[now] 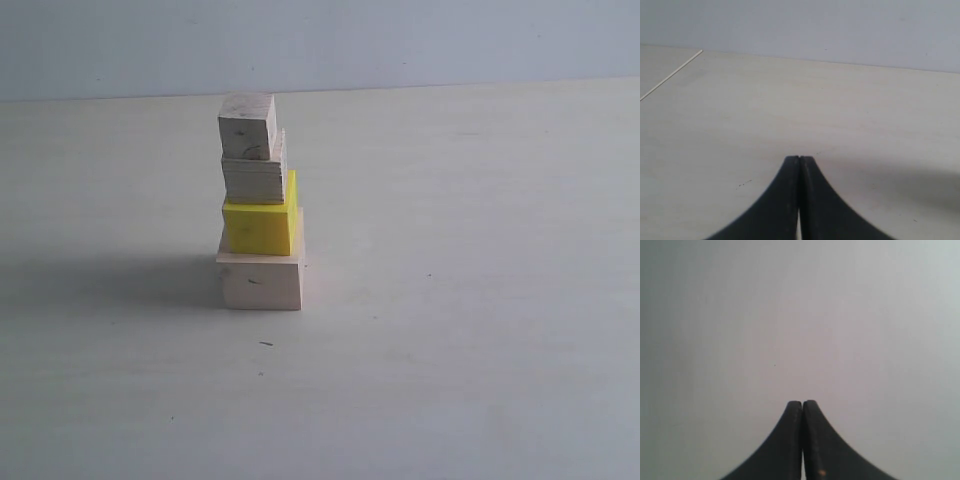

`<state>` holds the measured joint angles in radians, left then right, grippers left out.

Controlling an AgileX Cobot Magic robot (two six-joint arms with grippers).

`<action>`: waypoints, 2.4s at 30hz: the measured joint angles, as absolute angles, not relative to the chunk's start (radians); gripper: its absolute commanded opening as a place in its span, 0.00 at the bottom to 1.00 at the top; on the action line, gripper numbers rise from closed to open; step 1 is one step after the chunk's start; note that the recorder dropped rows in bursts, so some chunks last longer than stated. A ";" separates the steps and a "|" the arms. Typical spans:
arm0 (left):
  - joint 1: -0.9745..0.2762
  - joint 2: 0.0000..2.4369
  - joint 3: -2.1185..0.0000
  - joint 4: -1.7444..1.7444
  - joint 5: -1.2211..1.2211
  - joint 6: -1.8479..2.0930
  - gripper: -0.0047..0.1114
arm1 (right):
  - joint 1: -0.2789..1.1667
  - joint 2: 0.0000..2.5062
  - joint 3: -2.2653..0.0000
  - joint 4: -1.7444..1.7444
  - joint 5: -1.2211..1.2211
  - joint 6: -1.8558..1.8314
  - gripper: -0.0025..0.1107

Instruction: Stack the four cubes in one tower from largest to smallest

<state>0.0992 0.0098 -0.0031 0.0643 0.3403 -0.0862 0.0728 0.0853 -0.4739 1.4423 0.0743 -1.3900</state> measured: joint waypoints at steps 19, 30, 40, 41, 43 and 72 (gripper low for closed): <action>0.099 0.010 -0.003 0.064 0.340 -0.084 0.04 | 0.073 0.085 -0.474 1.442 0.074 -1.380 0.02; 0.099 0.010 -0.003 0.064 0.340 -0.084 0.04 | 0.073 0.085 -0.395 0.659 0.203 -0.610 0.02; 0.099 0.010 -0.003 0.064 0.340 -0.084 0.04 | 0.073 0.074 -0.289 0.067 0.411 -0.008 0.02; 0.099 0.010 -0.003 0.064 0.340 -0.084 0.04 | 0.073 0.064 -0.272 0.062 0.411 -0.008 0.02; 0.099 0.010 -0.003 0.064 0.340 -0.084 0.04 | 0.073 0.038 -0.223 0.055 0.411 -0.006 0.02; 0.099 0.010 -0.003 0.064 0.340 -0.084 0.04 | 0.073 0.005 -0.004 0.051 0.353 -0.006 0.02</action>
<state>0.0992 0.0098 -0.0031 0.0643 0.3403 -0.0840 0.0728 0.0054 -0.0043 0.0512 0.3530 -0.0063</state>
